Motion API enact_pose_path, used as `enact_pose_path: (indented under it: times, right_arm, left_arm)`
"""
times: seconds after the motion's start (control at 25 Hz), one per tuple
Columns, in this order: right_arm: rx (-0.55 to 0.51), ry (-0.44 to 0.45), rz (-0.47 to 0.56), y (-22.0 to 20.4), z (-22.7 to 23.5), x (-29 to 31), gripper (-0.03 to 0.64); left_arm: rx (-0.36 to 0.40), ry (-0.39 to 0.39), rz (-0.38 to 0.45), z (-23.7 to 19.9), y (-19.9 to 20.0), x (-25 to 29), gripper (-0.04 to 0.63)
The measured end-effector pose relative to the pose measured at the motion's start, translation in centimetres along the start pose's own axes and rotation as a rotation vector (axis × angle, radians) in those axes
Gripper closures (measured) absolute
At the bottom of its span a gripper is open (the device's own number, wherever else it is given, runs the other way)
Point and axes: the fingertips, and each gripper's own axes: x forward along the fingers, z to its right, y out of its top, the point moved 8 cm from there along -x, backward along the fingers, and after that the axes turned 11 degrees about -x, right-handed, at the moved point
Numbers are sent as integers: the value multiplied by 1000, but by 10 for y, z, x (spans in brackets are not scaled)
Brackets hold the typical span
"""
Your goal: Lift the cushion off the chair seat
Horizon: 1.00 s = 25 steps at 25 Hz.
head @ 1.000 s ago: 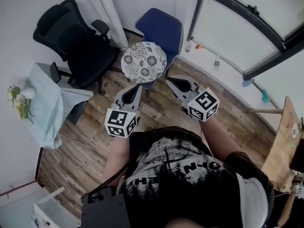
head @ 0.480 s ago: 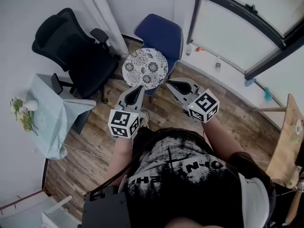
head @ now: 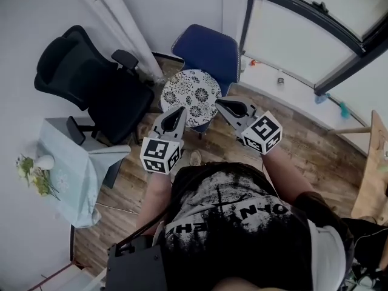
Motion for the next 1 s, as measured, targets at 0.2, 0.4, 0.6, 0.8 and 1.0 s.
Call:
enact_pose_path:
  times: [0.2,0.4,0.6,0.8,1.0]
  right_arm:
    - [15,-54,-8,1,3,37,597]
    - [41,-96,-20,1,3,75,597]
    - [31,-134,-59,-2,-3,103,597]
    - [33,-188,-89,-4,-2,116,597]
    - [49,-215,-124,-10,-3,118,597]
  left_arm:
    - [13,-53,-28,-42,11,13,581]
    - [16,-104,-56,-82,16,21,581]
    - [-4,-157,-88,-112,9,27,581]
    - [-20,-210,-117,-133,-1,38,581]
    - [-40,-241,-138,-143,-7,47,581]
